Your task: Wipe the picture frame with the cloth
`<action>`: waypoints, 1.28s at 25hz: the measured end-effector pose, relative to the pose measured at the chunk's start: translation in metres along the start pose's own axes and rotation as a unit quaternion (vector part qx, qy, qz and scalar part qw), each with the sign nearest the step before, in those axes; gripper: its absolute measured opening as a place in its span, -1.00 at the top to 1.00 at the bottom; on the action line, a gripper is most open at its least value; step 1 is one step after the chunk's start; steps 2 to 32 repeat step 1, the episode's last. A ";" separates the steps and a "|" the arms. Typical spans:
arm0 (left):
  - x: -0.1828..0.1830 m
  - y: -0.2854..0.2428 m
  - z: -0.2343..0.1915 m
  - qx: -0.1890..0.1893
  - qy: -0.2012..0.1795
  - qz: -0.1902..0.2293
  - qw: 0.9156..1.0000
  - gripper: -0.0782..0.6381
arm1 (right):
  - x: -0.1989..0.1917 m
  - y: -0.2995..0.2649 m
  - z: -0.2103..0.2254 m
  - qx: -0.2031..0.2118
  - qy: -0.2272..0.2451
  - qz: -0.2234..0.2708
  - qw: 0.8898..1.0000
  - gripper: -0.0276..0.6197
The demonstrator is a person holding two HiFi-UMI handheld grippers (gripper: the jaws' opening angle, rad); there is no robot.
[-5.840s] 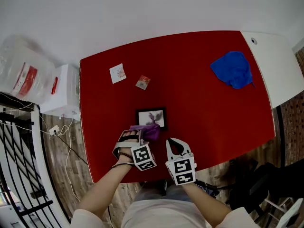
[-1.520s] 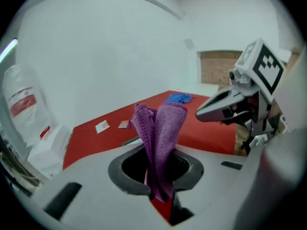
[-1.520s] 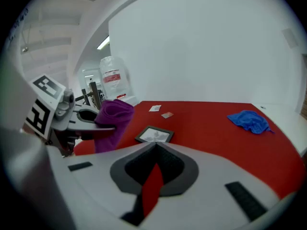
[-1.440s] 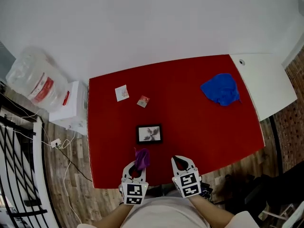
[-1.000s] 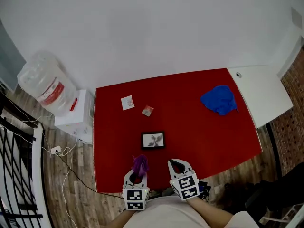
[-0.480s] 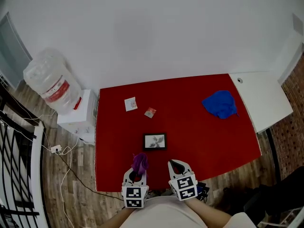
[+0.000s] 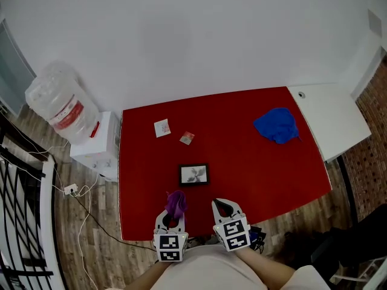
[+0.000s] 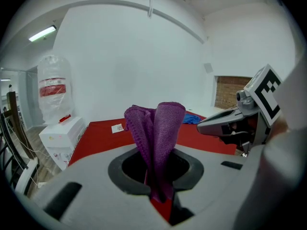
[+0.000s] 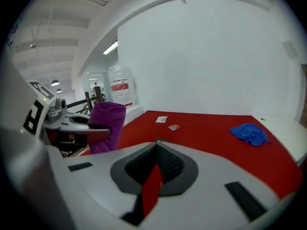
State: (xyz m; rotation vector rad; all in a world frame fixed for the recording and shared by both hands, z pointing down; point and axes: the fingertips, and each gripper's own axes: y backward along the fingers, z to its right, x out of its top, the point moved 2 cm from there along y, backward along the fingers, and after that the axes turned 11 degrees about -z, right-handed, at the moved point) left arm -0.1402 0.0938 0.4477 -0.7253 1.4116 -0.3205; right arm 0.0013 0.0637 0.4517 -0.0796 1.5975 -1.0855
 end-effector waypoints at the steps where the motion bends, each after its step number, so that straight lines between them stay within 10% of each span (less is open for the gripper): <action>1: 0.001 -0.001 0.000 0.000 0.000 0.001 1.000 0.61 | 0.000 0.000 0.001 0.000 0.000 0.001 1.000 0.91; 32: 0.001 -0.001 0.000 0.000 0.000 0.001 1.000 0.61 | 0.000 0.000 0.001 0.000 0.000 0.001 1.000 0.91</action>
